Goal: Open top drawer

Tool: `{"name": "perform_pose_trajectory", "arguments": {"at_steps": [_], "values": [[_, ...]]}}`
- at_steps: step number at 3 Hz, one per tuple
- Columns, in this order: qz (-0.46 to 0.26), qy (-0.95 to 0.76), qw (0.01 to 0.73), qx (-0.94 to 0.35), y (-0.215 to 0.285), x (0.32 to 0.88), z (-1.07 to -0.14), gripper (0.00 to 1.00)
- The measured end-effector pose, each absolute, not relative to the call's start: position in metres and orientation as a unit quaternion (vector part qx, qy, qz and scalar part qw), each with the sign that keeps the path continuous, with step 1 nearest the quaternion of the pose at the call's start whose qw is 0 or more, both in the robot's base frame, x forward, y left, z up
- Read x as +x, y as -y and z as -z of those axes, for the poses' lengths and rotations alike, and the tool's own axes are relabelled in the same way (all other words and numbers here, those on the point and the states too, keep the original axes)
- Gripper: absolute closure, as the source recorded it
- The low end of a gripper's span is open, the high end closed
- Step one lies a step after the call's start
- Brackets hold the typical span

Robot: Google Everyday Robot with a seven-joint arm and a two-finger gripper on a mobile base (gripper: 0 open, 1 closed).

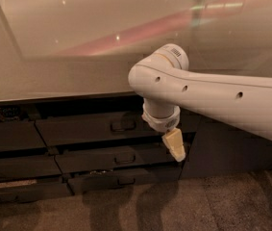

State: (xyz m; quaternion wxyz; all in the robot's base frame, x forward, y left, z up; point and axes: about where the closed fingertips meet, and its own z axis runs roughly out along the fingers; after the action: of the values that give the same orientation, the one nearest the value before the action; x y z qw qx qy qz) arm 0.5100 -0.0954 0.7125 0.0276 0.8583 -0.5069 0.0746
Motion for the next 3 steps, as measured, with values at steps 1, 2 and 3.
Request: {"name": "perform_pose_trajectory", "arguments": {"at_steps": [1, 2, 3], "values": [[-0.075, 0.507, 0.028, 0.858, 0.0954, 0.5100, -0.7125, 0.00], [-0.126, 0.497, 0.035, 0.858, 0.0973, 0.5077, -0.7118, 0.00], [-0.175, 0.488, 0.041, 0.854, 0.0992, 0.5053, -0.7130, 0.00]]}}
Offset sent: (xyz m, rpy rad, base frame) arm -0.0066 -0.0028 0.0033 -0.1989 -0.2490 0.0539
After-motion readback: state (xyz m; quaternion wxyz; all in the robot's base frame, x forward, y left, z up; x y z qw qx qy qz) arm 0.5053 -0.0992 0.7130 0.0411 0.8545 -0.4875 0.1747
